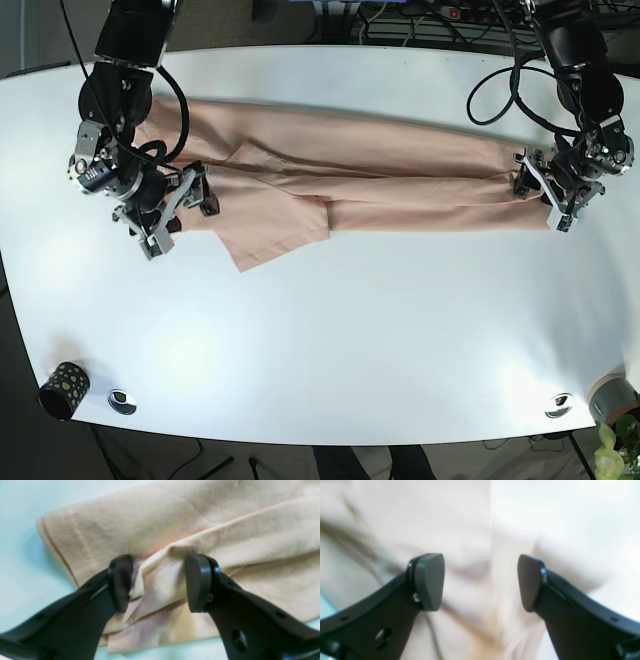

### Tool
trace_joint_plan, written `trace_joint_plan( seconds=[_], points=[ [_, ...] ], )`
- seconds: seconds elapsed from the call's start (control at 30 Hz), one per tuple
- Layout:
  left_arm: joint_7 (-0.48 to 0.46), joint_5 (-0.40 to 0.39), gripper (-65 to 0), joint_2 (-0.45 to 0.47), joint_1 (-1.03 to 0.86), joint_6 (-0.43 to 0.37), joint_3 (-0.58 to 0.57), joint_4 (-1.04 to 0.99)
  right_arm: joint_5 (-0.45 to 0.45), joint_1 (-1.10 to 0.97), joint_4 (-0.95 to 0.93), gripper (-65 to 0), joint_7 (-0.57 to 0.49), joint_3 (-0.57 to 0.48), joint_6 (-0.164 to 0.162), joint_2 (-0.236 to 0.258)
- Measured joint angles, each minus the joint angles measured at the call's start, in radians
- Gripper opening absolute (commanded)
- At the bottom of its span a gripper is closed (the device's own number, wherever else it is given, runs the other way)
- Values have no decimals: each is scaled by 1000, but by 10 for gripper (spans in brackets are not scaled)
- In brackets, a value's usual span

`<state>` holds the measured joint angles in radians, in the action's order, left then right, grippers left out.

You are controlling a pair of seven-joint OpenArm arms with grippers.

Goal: Fold the T-shirt properly
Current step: 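Release and regrasp the folded edge with both grippers, smoothing it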

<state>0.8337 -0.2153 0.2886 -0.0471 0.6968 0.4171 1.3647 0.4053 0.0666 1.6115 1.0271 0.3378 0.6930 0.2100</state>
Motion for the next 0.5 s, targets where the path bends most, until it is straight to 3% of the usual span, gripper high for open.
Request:
trace_joint_plan(
  seconds=[0.2,0.5],
  points=[
    [-14,-7,-332,0,-11,0,3,0,-4,101,-74,-214,6,-3,0,-12],
    [-12,-10,-332,0,-11,0,5,2,-9,261,-444,-214,-63,-5,-3,-24]
  ],
)
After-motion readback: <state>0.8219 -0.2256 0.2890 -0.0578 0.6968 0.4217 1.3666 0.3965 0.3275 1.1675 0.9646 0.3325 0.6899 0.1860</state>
